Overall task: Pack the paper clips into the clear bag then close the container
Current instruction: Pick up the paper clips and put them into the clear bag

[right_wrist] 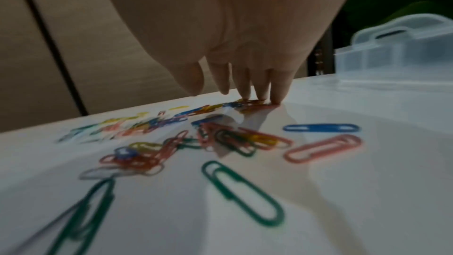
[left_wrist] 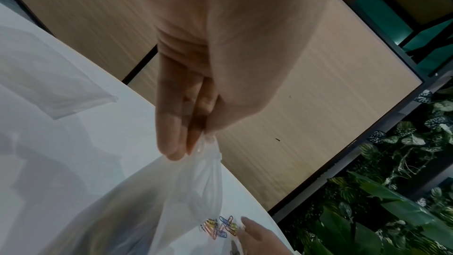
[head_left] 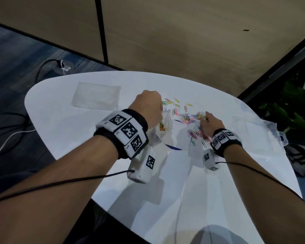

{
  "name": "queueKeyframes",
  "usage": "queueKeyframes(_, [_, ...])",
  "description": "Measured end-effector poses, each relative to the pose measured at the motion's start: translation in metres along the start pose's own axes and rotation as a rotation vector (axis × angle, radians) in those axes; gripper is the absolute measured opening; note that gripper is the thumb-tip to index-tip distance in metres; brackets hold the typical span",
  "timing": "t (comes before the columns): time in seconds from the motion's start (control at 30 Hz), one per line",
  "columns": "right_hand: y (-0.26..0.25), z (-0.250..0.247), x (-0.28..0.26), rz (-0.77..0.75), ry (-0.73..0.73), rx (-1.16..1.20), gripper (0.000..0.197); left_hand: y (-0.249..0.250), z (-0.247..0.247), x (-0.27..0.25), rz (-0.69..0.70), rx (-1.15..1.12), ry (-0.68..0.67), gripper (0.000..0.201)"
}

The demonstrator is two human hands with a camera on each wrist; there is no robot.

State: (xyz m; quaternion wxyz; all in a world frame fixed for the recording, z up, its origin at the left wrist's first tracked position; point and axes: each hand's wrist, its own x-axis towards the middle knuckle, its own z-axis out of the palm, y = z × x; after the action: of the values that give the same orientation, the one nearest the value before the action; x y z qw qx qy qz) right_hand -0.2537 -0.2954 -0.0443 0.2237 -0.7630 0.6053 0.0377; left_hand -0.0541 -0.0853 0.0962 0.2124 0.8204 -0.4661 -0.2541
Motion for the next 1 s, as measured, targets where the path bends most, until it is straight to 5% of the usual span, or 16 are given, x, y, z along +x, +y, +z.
queueKeyframes(0.23, [-0.037,0.019,-0.005,-0.331,0.070,-0.331,0.036,-0.004,0.002,0.001,-0.004,0.007,0.003,0.018])
queueKeyframes(0.4, [-0.038,0.012,-0.013,-0.262,0.111,-0.367,0.017,-0.002,0.004,0.000,0.019,0.024,-0.001,0.018])
queueKeyframes(0.6, [-0.005,-0.011,-0.014,0.040,0.113,0.186,0.011,0.002,0.006,0.002,0.018,0.048,-0.013,0.022])
queueKeyframes(0.73, [0.001,-0.020,-0.035,0.213,-0.053,0.897,0.003,0.003,0.004,0.001,0.001,0.033,-0.028,0.020])
queueKeyframes(0.83, [-0.021,-0.034,-0.068,0.147,-0.123,1.376,0.011,0.006,0.005,0.000,0.003,0.026,-0.032,0.021])
queueKeyframes(1.0, [-0.069,-0.044,-0.128,-0.019,-0.375,1.478,0.019,0.012,0.010,-0.006,0.013,0.075,-0.051,0.019])
